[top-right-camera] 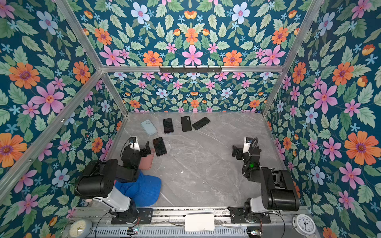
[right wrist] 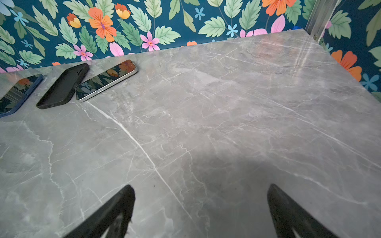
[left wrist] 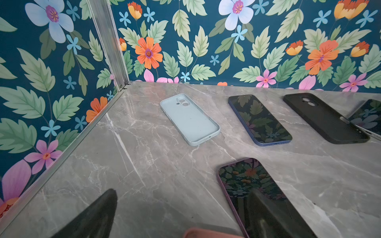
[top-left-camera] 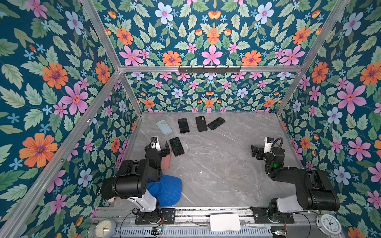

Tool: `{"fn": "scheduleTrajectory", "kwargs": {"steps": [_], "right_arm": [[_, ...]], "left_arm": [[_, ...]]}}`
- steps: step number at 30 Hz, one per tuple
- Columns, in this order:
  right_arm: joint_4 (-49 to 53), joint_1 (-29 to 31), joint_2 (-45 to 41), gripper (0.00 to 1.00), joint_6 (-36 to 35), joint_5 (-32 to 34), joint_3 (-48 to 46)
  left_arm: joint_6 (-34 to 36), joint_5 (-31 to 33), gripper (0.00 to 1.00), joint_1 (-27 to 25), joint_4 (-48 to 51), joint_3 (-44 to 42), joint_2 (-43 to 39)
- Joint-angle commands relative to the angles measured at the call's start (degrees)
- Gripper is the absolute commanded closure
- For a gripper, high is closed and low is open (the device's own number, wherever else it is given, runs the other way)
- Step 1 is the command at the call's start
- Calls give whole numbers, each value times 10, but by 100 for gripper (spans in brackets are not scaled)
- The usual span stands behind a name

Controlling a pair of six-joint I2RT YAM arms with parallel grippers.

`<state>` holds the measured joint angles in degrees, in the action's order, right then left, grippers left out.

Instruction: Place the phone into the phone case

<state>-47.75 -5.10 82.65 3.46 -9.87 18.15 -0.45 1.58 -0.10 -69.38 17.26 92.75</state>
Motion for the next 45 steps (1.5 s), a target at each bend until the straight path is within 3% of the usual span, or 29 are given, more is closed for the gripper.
{"fn": "scheduleTrajectory", "kwargs": {"steps": [1, 37, 39, 42, 45], "right_arm": [[-17, 0, -3, 1, -2, -1, 1], [-22, 6, -3, 1, -4, 21, -1], [52, 50, -38, 1, -3, 165, 31], [231, 67, -99, 1, -1, 181, 103], [304, 69, -114, 1, 56, 177, 137]], "left_arm": [[6, 0, 0, 1, -15, -5, -3], [5, 9, 0, 1, -20, -7, -6], [-7, 72, 0, -8, 14, -4, -39], [-5, 115, 0, -23, 125, 32, -87], [6, 182, 0, -53, 182, 69, -109]]}}
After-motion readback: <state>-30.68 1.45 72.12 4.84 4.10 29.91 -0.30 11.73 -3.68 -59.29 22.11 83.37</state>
